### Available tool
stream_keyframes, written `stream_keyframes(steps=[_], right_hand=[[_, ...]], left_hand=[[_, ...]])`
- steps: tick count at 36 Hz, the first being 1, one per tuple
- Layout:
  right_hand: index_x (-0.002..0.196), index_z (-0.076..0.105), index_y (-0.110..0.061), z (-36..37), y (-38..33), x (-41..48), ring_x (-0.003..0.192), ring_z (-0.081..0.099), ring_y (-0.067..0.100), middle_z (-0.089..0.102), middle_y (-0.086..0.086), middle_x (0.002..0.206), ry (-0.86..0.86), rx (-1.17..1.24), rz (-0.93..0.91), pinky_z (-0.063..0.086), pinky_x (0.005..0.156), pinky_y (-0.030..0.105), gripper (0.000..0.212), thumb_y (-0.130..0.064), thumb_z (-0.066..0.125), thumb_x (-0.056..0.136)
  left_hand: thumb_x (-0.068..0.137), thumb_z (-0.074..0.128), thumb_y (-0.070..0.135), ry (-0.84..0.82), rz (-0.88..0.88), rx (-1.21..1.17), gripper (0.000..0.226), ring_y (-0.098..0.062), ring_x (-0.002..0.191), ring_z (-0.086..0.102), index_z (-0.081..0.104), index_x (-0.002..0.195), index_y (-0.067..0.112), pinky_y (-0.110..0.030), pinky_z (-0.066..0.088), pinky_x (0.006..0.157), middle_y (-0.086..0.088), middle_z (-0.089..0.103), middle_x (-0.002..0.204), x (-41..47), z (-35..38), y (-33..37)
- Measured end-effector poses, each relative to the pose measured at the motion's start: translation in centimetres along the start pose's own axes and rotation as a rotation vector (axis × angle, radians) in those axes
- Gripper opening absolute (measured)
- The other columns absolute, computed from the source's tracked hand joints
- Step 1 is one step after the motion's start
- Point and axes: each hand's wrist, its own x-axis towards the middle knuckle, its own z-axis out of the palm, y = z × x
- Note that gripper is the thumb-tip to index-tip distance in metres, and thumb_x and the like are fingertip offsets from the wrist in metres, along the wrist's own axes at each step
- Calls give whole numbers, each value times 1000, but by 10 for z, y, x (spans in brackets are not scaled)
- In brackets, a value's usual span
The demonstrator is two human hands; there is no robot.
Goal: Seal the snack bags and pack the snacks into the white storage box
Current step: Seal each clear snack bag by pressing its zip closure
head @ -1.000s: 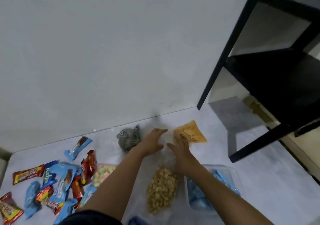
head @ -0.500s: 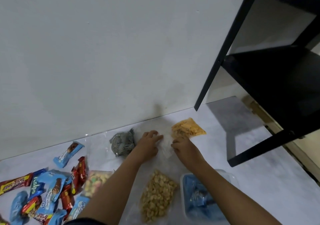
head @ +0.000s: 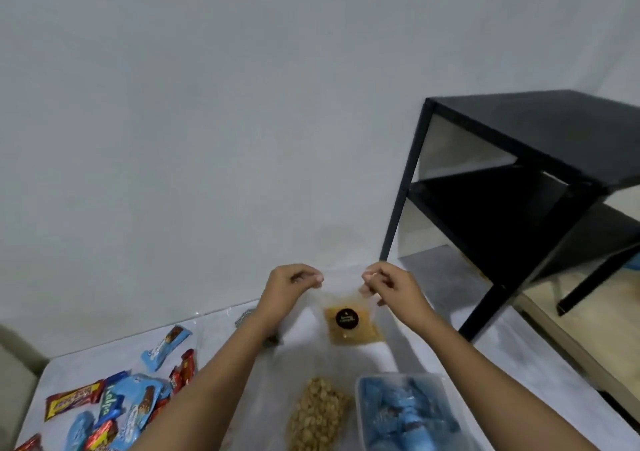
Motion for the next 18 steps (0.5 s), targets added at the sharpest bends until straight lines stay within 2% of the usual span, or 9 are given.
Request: stream_keyframes(steps=[2,4,9,14,16,18], right_hand=[[85,59,-19,-5,-22,-7,67,66,14,72,7,77,-8,33,-36,45,51,21,9,-18,54,93],[84,59,-20,-8,-41,-14,63,64,17,72,8,75,1,58,-81,43,48,20,11,-16,54,93],[82,60,-18,-7,-75,-27,60,61,12,70,2,74,18,82,-174,41,46,18,13,-11,55,92],[76,59,-17,1,-97,-31,59,58,-2,66,2,70,83,57,-270,41,50,12,18,-6,55,90],[77,60,-12,3,-107,-30,57,57,-2,63,6,69,94,67,-308,42,55,10,16,-3,56,89],[78,61,-10,5,-116,-29,56,55,0,62,6,67,93,79,-347,44,59,9,15,-2,56,89]], left_hand=[[79,71,11,16,27,-24,9,-11,72,67,72,76,20,-21,53,74,1,71,69,-6,-9,21],[80,69,9,25,51,-45,7,-9,67,66,72,77,15,-19,52,69,-1,70,68,-12,-16,40],[84,65,9,48,123,-7,4,0,60,62,69,83,8,-11,47,60,-3,67,71,-32,-33,76],[86,64,15,101,227,103,6,-4,71,61,67,82,12,-13,46,70,3,66,76,-50,-44,98],[86,63,16,136,259,141,6,-7,78,61,66,82,14,-17,46,74,6,66,79,-54,-47,105],[87,62,15,192,287,170,7,-6,81,61,65,81,18,-15,45,74,8,65,81,-58,-50,112]])
